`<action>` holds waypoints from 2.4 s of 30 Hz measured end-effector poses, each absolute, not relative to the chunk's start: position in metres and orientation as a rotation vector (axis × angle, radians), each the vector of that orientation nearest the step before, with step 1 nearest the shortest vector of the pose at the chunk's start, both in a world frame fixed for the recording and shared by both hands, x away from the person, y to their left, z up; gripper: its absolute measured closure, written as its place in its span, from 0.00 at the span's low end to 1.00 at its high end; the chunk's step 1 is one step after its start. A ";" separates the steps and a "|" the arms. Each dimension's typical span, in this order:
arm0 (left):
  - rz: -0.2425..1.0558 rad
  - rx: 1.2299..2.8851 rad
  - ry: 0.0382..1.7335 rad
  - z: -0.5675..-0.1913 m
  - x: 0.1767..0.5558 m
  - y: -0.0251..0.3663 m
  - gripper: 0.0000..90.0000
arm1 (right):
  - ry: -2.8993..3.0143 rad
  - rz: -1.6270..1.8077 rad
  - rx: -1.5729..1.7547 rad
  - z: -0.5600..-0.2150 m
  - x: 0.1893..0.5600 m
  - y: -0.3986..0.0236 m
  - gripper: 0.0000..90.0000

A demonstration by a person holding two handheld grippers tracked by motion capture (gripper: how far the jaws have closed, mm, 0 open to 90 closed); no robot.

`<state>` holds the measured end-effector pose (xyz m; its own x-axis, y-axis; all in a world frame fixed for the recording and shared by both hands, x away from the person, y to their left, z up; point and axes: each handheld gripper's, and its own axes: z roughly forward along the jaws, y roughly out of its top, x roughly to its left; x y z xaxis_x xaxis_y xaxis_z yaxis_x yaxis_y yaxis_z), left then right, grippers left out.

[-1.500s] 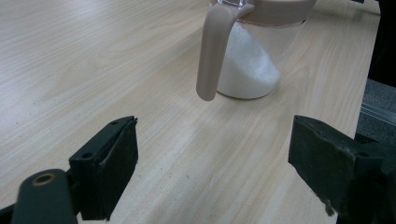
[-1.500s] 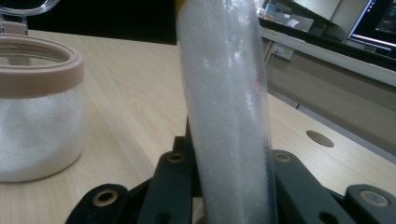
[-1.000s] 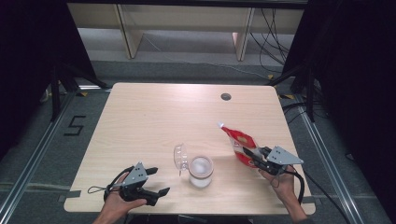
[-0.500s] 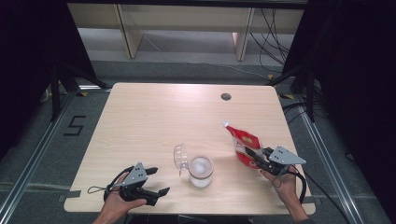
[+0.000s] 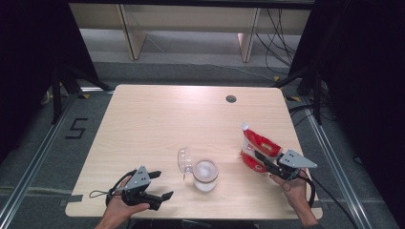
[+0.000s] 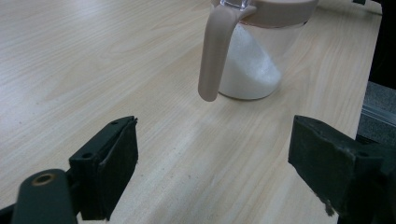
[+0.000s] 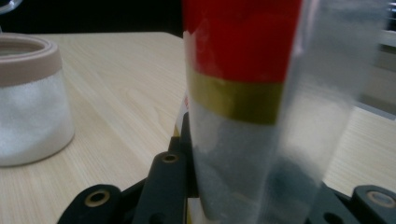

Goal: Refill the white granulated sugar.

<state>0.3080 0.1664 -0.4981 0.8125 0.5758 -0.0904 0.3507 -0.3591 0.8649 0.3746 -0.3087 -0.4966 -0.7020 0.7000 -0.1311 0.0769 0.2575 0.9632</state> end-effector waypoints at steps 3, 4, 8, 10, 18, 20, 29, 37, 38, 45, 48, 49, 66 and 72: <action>0.281 1.980 0.691 -0.498 0.308 0.167 0.17 | 1.992 1.472 0.704 -0.496 0.374 -0.308 0.84; 0.277 1.973 0.694 -0.498 0.308 0.166 0.17 | 1.990 1.473 0.712 -0.496 0.373 -0.309 0.83; 0.280 1.981 0.691 -0.498 0.308 0.166 0.17 | 1.961 1.491 0.727 -0.497 0.375 -0.309 0.78; 0.279 1.975 0.690 -0.499 0.308 0.166 0.17 | 1.963 1.479 0.748 -0.496 0.375 -0.310 0.75; 0.277 1.977 0.694 -0.498 0.308 0.166 0.17 | 1.966 1.511 0.853 -0.492 0.370 -0.309 0.62; 0.284 1.986 0.691 -0.498 0.308 0.166 0.17 | 1.959 1.508 0.848 -0.492 0.370 -0.309 0.61; 0.282 1.970 0.707 -0.498 0.307 0.166 0.17 | 1.948 1.489 0.912 -0.484 0.361 -0.309 0.51; 0.286 1.972 0.708 -0.498 0.307 0.166 0.17 | 1.928 1.409 0.933 -0.477 0.347 -0.310 0.49; 0.280 1.968 0.705 -0.498 0.307 0.166 0.17 | 1.925 1.407 0.938 -0.475 0.345 -0.311 0.48; 0.299 1.984 0.678 -0.497 0.308 0.167 0.17 | 1.935 1.371 0.970 -0.473 0.329 -0.317 0.46; 0.287 1.973 0.708 -0.498 0.307 0.166 0.17 | 1.941 1.373 0.986 -0.472 0.324 -0.317 0.46; 0.288 1.971 0.710 -0.498 0.307 0.166 0.17 | 1.940 1.366 1.021 -0.472 0.321 -0.316 0.46; 0.268 1.939 0.739 -0.495 0.310 0.168 0.17 | 2.010 1.277 1.016 -0.472 0.300 -0.316 0.42; 0.268 1.915 0.748 -0.491 0.312 0.166 0.17 | 2.009 1.250 0.995 -0.473 0.295 -0.317 0.42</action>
<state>0.3120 0.1659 -0.4908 0.7824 0.6069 -0.1395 0.3807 -0.2888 0.8784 0.2948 -0.3170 -0.4728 -0.5632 0.8227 -0.0781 0.2932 0.2873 0.9119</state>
